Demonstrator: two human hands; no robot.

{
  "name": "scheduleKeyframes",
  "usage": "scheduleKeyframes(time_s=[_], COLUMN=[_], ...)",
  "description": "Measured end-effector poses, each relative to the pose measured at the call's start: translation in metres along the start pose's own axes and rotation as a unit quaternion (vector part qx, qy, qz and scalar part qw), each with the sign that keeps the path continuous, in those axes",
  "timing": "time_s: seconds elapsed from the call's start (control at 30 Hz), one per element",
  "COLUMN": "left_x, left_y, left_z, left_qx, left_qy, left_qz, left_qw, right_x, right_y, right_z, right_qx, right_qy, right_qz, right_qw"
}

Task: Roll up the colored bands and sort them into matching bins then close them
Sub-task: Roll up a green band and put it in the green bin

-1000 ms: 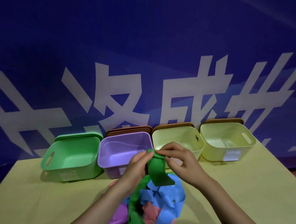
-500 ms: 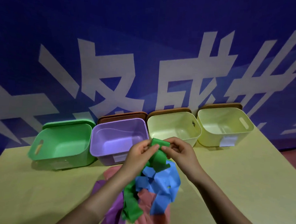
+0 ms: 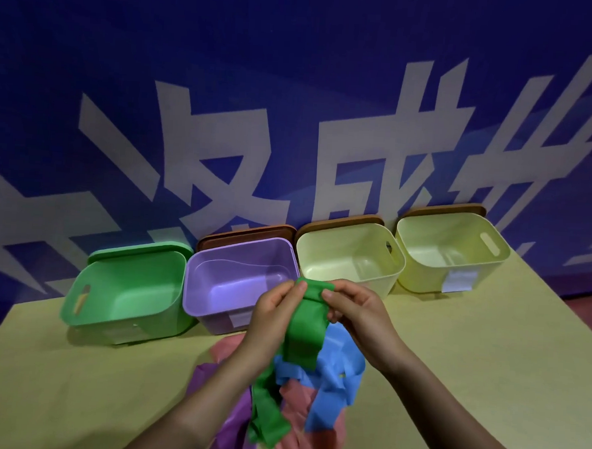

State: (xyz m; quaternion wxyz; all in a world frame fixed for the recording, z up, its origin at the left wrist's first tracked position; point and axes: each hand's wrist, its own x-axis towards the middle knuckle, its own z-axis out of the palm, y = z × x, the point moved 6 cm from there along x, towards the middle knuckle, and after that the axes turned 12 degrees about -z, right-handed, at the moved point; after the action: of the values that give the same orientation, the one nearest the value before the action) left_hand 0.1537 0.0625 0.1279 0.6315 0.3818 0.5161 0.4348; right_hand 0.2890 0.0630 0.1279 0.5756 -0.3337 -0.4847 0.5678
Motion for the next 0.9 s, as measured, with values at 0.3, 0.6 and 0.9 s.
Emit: scheduleKeyframes(time_s=[0.3, 0.6, 0.9], left_x=[-0.008, -0.034, -0.057], left_y=[-0.003, 0.002, -0.002], left_z=[-0.001, 0.004, -0.006], left_qx=[-0.001, 0.141, 0.091], left_qy=[-0.008, -0.013, 0.013], left_qz=[-0.026, 0.072, 0.094], left_qw=[1.0, 0.987, 0.991], right_x=[-0.011, -0.035, -0.054], right_y=[-0.01, -0.019, -0.017], right_z=[0.001, 0.013, 0.026], right_qx=[-0.068, -0.073, -0.122], right_qy=[0.029, 0.038, 0.062], right_qz=[-0.034, -0.038, -0.065], right_qw=[0.997, 0.996, 0.988])
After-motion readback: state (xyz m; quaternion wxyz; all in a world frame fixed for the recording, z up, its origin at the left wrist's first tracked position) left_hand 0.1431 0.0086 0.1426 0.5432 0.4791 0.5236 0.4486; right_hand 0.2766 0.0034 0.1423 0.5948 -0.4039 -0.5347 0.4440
